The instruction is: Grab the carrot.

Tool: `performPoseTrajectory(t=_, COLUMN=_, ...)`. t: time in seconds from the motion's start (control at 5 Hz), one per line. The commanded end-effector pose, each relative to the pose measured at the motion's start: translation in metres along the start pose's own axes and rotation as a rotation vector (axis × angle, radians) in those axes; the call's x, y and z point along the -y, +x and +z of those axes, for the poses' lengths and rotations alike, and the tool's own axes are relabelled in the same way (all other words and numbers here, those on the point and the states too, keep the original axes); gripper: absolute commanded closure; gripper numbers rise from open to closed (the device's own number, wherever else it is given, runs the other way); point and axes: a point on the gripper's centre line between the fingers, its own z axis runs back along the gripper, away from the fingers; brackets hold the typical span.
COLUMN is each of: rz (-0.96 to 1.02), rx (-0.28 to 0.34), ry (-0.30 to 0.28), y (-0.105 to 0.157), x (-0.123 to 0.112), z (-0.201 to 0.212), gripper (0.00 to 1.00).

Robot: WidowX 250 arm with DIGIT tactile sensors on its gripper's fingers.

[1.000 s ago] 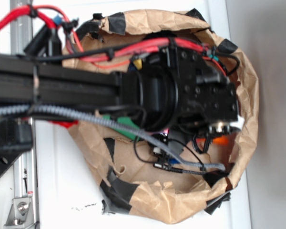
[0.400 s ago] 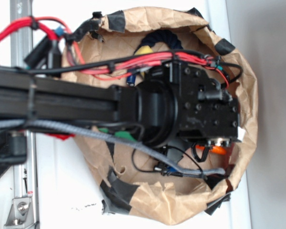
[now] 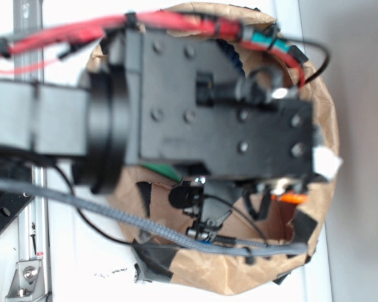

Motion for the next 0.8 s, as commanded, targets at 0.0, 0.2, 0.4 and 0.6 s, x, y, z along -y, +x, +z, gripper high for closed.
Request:
performPoseTrajectory(t=0.0, rz=0.122, rx=0.098, ry=0.011, y=-0.016, x=-0.023, z=0.101, gripper=1.00)
performPoseTrajectory(t=0.2, rz=0.167, rx=0.086, ry=0.010, y=-0.020, x=-0.028, z=0.098, gripper=1.00)
performPoseTrajectory(t=0.4, rz=0.188, rx=0.077, ry=-0.002, y=-0.023, x=-0.030, z=0.092, gripper=1.00)
performPoseTrajectory(t=0.6, rz=0.198, rx=0.056, ry=-0.001, y=-0.026, x=-0.028, z=0.086, gripper=1.00)
